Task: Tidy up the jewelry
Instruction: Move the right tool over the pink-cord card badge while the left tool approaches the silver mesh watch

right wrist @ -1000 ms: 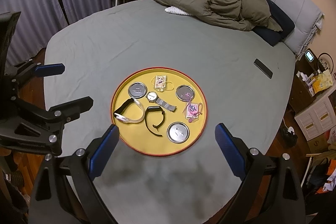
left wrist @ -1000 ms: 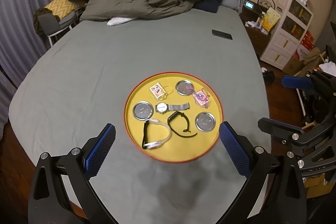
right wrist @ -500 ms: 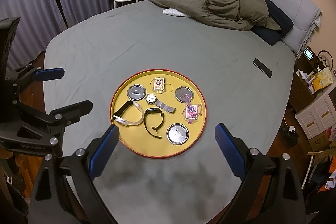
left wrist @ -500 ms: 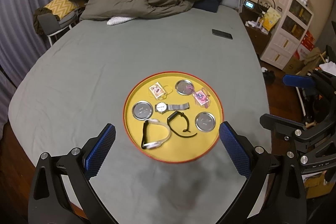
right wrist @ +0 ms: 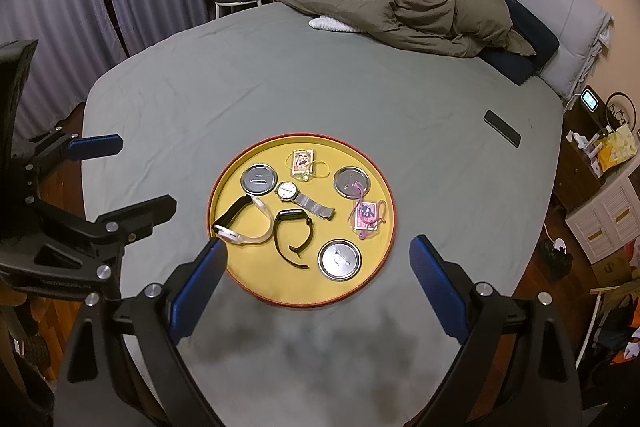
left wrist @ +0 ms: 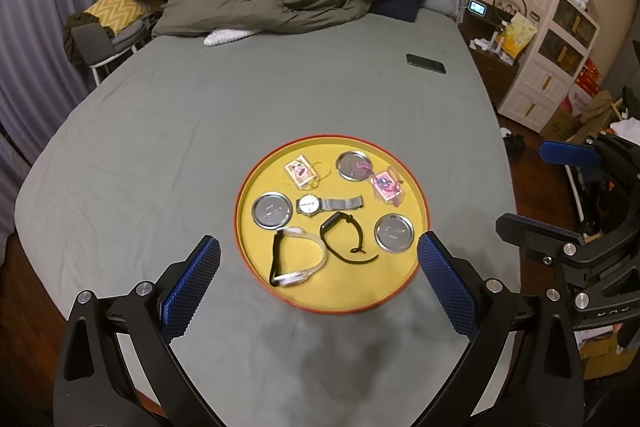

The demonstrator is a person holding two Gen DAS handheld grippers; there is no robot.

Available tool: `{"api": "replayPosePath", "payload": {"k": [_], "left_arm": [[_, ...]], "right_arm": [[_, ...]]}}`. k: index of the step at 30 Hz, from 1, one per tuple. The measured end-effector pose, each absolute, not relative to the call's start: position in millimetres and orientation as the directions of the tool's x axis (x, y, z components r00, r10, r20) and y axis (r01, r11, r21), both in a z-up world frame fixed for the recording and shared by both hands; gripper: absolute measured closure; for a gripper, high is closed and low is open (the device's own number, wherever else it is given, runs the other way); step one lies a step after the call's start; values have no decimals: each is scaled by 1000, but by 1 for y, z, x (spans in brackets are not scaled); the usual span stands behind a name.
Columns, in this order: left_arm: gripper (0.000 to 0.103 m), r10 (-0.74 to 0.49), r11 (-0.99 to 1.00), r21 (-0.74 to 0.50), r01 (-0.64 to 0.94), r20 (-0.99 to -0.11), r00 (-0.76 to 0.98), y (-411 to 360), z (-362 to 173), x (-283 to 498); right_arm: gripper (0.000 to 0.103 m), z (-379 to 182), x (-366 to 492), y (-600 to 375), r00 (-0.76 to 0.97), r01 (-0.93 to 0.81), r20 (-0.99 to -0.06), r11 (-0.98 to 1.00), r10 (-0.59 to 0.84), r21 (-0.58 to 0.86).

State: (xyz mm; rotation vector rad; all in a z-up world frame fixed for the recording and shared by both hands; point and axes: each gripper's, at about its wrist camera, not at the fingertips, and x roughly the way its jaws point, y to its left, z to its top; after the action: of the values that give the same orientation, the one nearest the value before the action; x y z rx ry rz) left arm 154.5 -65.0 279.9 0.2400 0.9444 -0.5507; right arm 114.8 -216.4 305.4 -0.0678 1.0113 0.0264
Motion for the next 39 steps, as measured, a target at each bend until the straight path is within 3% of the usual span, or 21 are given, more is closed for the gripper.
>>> {"api": "replayPosePath", "payload": {"k": [39], "left_arm": [[7,-349,845,-78,529,-829,437,-84,171,213]], "right_arm": [[15,201,175,-240,501,-17,-865,999,39,35]]}}
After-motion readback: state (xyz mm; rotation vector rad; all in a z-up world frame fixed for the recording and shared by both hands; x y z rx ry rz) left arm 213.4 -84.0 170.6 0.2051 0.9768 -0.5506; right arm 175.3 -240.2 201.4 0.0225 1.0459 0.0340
